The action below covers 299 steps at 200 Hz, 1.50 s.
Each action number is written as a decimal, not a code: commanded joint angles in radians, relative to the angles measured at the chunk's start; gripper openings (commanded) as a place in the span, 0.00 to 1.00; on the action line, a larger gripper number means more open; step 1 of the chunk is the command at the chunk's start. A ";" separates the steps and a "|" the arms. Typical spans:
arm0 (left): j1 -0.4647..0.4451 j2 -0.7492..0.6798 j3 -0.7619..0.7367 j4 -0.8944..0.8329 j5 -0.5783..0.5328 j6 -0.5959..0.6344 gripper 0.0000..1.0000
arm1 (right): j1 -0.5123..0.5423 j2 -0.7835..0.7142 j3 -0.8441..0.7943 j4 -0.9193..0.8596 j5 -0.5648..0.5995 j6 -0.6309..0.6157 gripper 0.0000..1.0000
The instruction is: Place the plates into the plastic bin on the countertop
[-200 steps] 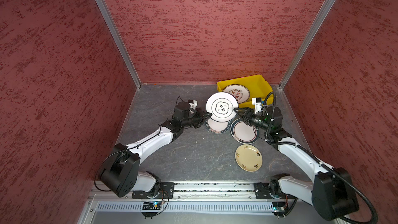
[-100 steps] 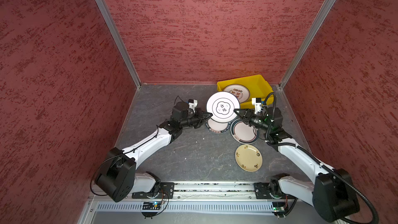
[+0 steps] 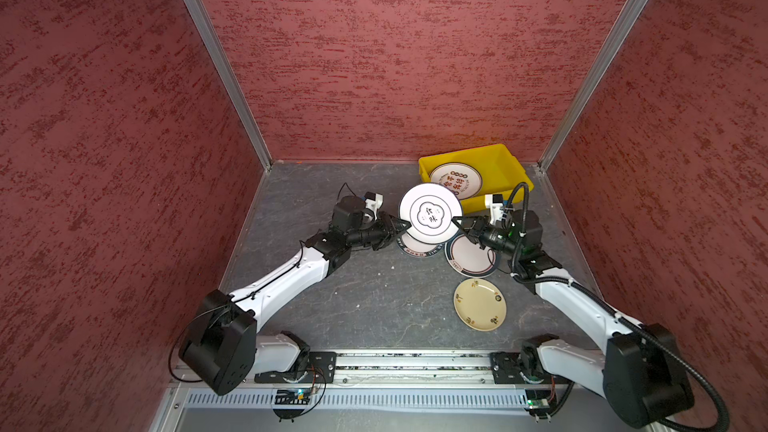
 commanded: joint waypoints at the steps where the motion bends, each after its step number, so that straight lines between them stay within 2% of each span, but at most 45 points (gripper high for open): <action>1: 0.011 -0.032 0.007 -0.042 -0.025 0.034 0.55 | 0.005 0.004 0.014 0.040 0.003 0.009 0.00; 15: 0.022 -0.040 0.002 -0.040 -0.019 0.037 0.68 | 0.006 0.014 0.022 0.038 0.005 0.018 0.00; 39: 0.048 -0.067 -0.020 -0.026 -0.014 0.038 0.80 | 0.005 0.029 0.029 0.049 0.004 0.026 0.00; 50: 0.066 -0.082 -0.030 -0.033 -0.015 0.039 0.92 | 0.005 0.036 0.036 0.051 0.003 0.024 0.00; 74: 0.117 -0.118 -0.057 -0.054 -0.007 0.048 0.94 | 0.005 0.051 0.060 0.045 -0.006 0.014 0.00; 82: 0.138 -0.131 -0.071 -0.055 -0.001 0.046 1.00 | 0.007 0.055 0.069 0.037 -0.005 0.010 0.00; 135: 0.260 -0.233 -0.154 -0.102 0.018 0.043 0.99 | 0.007 0.055 0.106 -0.042 0.026 -0.035 0.00; 188: 0.327 -0.320 -0.189 -0.168 0.006 0.054 0.99 | 0.006 0.038 0.197 -0.203 0.110 -0.124 0.00; 212: 0.336 -0.355 -0.197 -0.201 -0.004 0.050 0.99 | 0.007 0.045 0.244 -0.235 0.125 -0.145 0.00; 253: 0.334 -0.446 -0.258 -0.233 -0.043 -0.013 0.99 | -0.018 0.117 0.379 -0.355 0.263 -0.193 0.00; 275: 0.321 -0.519 -0.324 -0.211 -0.071 -0.068 0.99 | -0.076 0.176 0.413 -0.342 0.333 -0.140 0.00; 299: 0.311 -0.607 -0.372 -0.236 -0.107 -0.103 0.99 | -0.138 0.242 0.422 -0.252 0.335 -0.083 0.00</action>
